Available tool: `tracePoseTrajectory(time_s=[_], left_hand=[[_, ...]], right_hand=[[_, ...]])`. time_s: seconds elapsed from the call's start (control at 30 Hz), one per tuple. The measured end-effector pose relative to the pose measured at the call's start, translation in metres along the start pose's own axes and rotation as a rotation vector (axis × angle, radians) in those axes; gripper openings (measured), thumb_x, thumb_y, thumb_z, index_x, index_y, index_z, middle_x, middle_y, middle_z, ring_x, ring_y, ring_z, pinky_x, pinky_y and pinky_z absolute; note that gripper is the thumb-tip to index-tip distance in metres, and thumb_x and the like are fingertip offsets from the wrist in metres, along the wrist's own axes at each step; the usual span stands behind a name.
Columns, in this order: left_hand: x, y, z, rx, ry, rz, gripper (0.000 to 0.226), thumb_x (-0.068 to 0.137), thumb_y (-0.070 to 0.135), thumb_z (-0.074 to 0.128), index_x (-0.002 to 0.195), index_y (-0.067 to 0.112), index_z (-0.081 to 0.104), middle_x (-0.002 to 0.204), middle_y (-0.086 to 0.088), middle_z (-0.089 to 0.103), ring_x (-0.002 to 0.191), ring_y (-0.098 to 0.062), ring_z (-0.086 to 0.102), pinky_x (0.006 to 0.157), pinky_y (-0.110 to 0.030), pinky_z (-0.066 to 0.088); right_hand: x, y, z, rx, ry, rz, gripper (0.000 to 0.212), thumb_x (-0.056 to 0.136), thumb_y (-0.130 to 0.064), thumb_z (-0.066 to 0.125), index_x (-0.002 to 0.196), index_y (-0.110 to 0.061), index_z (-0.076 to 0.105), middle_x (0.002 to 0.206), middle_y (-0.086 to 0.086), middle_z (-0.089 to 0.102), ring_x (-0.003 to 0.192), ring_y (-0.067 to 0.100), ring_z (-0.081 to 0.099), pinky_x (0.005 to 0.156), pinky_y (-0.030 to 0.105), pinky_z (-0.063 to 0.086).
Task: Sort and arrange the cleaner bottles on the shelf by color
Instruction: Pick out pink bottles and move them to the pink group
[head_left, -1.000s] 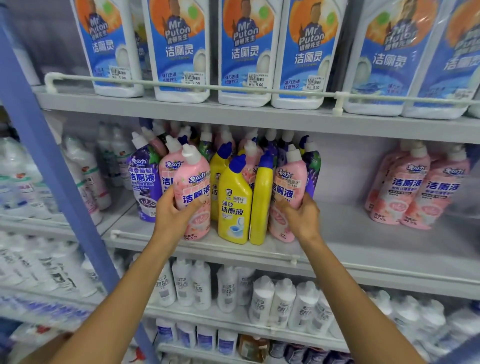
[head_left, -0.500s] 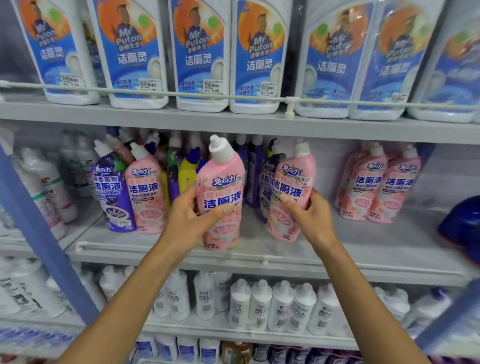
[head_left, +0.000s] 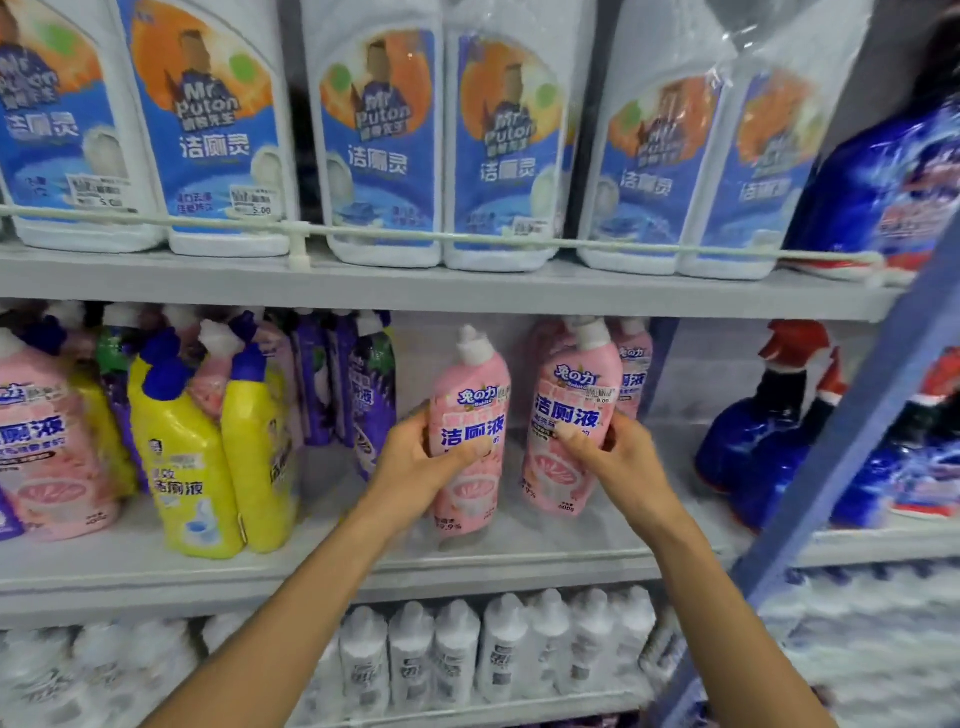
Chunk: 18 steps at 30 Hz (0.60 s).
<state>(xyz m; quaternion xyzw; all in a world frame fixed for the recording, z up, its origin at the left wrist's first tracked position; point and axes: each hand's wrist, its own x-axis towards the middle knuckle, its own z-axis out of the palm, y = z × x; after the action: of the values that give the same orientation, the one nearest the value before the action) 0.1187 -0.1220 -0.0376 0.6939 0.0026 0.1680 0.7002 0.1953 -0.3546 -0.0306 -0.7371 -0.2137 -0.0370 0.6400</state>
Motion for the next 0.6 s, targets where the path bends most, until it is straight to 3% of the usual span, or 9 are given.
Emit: tracePoseTrajectory(time_s=[0.07, 0.13, 0.3, 0.47, 0.53, 0.6], left_hand=[[0.014, -0.007, 0.032, -0.012, -0.017, -0.006, 0.04, 0.076, 0.006, 0.088, 0.11, 0.019, 0.069, 0.099, 0.004, 0.081, 0.09, -0.013, 0.077, 0.071, -0.023, 0.059], [0.028, -0.017, 0.062, -0.015, -0.021, -0.019, 0.044, 0.072, 0.007, 0.089, 0.109, 0.02, 0.069, 0.102, 0.0, 0.08, 0.092, -0.016, 0.077, 0.075, -0.03, 0.061], [0.055, -0.046, 0.121, -0.029, 0.001, -0.074, 0.043, 0.078, 0.001, 0.085, 0.117, 0.01, 0.069, 0.108, -0.007, 0.079, 0.099, -0.025, 0.076, 0.083, -0.038, 0.063], [0.067, -0.058, 0.145, -0.005, -0.027, -0.094, 0.042, 0.08, 0.005, 0.084, 0.117, 0.016, 0.07, 0.108, -0.002, 0.08, 0.098, -0.019, 0.077, 0.079, -0.03, 0.063], [0.069, -0.063, 0.142, 0.039, -0.054, -0.095, 0.044, 0.079, 0.005, 0.086, 0.117, 0.018, 0.069, 0.105, 0.002, 0.08, 0.095, -0.014, 0.076, 0.076, -0.024, 0.061], [0.063, -0.076, 0.14, 0.129, -0.047, -0.101, 0.054, 0.071, 0.009, 0.093, 0.117, 0.021, 0.068, 0.105, 0.006, 0.08, 0.096, -0.011, 0.076, 0.079, -0.026, 0.061]], right_hand=[[0.003, 0.009, -0.029, -0.011, 0.0, 0.006, 0.031, 0.091, -0.019, 0.075, 0.121, -0.013, 0.069, 0.106, -0.003, 0.079, 0.096, 0.014, 0.076, 0.078, 0.024, 0.061], [0.006, 0.018, -0.054, -0.003, 0.004, 0.017, 0.036, 0.089, -0.023, 0.075, 0.123, -0.013, 0.068, 0.109, -0.003, 0.079, 0.099, 0.015, 0.076, 0.081, 0.027, 0.061], [0.016, 0.049, -0.099, -0.01, -0.001, 0.073, 0.043, 0.086, -0.029, 0.077, 0.124, -0.011, 0.067, 0.111, 0.001, 0.079, 0.102, 0.02, 0.076, 0.091, 0.04, 0.061], [0.025, 0.074, -0.115, -0.009, -0.018, 0.1, 0.05, 0.082, -0.034, 0.077, 0.125, -0.012, 0.065, 0.113, 0.003, 0.078, 0.104, 0.023, 0.075, 0.093, 0.047, 0.06], [0.029, 0.079, -0.116, -0.021, -0.018, 0.1, 0.052, 0.08, -0.036, 0.078, 0.125, -0.014, 0.065, 0.113, 0.001, 0.078, 0.104, 0.02, 0.075, 0.093, 0.046, 0.06], [0.029, 0.086, -0.115, -0.114, -0.003, 0.099, 0.058, 0.075, -0.042, 0.083, 0.124, -0.02, 0.063, 0.11, -0.006, 0.078, 0.1, 0.008, 0.074, 0.088, 0.036, 0.061]])
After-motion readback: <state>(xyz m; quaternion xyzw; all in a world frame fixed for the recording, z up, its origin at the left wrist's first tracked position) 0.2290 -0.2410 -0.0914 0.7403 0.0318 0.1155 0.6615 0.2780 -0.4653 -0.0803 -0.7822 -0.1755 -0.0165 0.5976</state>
